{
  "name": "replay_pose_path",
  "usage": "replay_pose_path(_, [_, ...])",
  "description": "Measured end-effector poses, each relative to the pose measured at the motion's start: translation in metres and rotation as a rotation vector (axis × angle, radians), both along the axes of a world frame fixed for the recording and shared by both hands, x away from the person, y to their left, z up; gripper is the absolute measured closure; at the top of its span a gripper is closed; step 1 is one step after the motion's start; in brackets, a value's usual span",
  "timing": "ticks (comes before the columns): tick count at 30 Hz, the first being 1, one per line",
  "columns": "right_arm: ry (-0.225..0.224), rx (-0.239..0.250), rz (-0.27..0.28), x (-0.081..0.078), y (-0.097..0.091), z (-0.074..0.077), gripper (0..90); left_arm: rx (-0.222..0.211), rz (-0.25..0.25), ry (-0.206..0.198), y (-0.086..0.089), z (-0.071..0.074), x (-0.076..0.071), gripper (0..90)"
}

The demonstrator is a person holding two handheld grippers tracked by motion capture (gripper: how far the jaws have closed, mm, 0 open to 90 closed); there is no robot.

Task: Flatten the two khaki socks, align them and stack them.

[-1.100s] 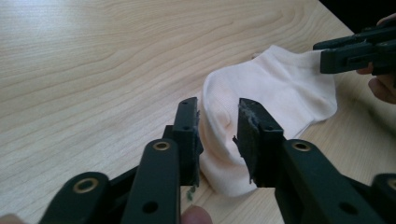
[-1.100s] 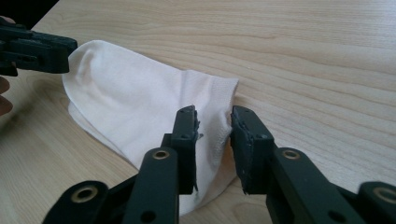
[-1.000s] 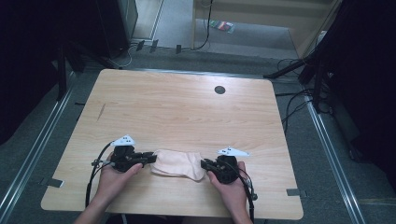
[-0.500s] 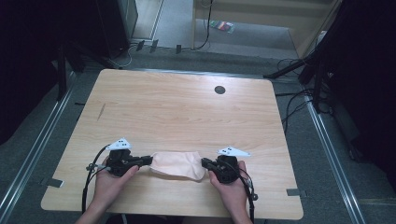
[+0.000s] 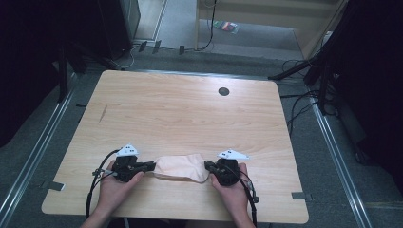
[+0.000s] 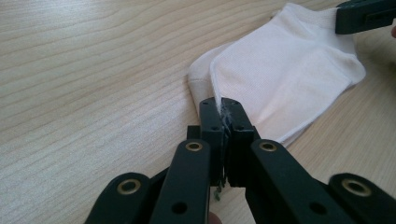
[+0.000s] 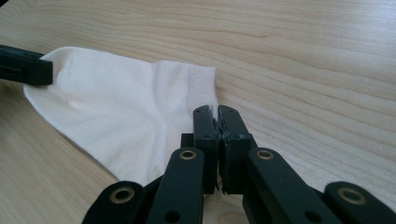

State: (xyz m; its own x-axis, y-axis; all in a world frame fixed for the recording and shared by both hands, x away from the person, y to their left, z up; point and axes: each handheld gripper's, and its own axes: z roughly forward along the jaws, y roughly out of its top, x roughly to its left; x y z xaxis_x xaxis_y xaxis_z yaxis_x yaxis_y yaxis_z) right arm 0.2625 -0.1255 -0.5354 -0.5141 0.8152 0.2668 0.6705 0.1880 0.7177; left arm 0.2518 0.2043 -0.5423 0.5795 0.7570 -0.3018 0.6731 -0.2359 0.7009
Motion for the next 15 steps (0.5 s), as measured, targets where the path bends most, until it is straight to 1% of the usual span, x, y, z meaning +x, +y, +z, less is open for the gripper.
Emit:
replay_pose_path(1, [-0.003, -0.001, -0.002, 0.001, 0.000, -0.001, 84.8, 0.007, 0.013, -0.015, 0.000, 0.001, -0.001, 79.7])
replay_pose_path(2, [-0.009, 0.005, -0.004, 0.001, 0.000, -0.002, 79.1, 0.006, 0.034, -0.033, 0.001, 0.002, -0.001, 71.1])
replay_pose_path(3, [-0.012, 0.020, -0.006, 0.001, 0.000, -0.002, 74.9, -0.008, 0.052, -0.053, 0.003, 0.004, -0.002, 62.9])
replay_pose_path(4, [-0.018, 0.031, -0.009, 0.000, -0.001, 0.000, 73.7, -0.029, 0.062, -0.063, 0.005, 0.006, -0.003, 60.5])
replay_pose_path(5, [-0.024, 0.037, -0.011, -0.001, -0.002, 0.001, 73.1, -0.054, 0.066, -0.083, 0.008, 0.009, -0.004, 61.1])
replay_pose_path(6, [-0.037, 0.047, -0.016, -0.003, -0.002, 0.004, 72.8, -0.083, 0.061, -0.109, 0.010, 0.014, -0.006, 64.3])
replay_pose_path(7, [-0.060, 0.059, -0.022, -0.006, -0.002, 0.007, 73.2, -0.107, 0.054, -0.132, 0.011, 0.017, -0.008, 69.1])
replay_pose_path(8, [-0.069, 0.060, -0.024, -0.008, -0.001, 0.010, 74.4, -0.122, 0.039, -0.151, 0.009, 0.020, -0.009, 74.0])
replay_pose_path(9, [-0.084, 0.061, -0.020, -0.010, 0.001, 0.011, 75.8, -0.119, 0.016, -0.163, 0.005, 0.022, -0.010, 78.5])
replay_pose_path(10, [-0.092, 0.058, -0.014, -0.012, 0.003, 0.012, 77.5, -0.108, -0.001, -0.168, 0.001, 0.022, -0.010, 80.8])
replay_pose_path(11, [-0.092, 0.054, -0.008, -0.013, 0.005, 0.012, 78.7, -0.074, -0.022, -0.165, -0.005, 0.020, -0.009, 82.0])
replay_pose_path(12, [-0.081, 0.047, 0.009, -0.013, 0.009, 0.010, 80.1, -0.055, -0.027, -0.160, -0.008, 0.018, -0.007, 82.9])
replay_pose_path(13, [-0.074, 0.037, 0.019, -0.013, 0.011, 0.008, 81.3, -0.036, -0.025, -0.146, -0.011, 0.014, -0.006, 83.1])
replay_pose_path(14, [-0.064, 0.019, 0.025, -0.013, 0.014, 0.005, 82.2, -0.029, -0.022, -0.130, -0.012, 0.010, -0.005, 82.3])
replay_pose_path(15, [-0.061, 0.000, 0.025, -0.013, 0.015, 0.003, 82.8, -0.015, -0.029, -0.113, -0.013, 0.005, -0.004, 81.0])
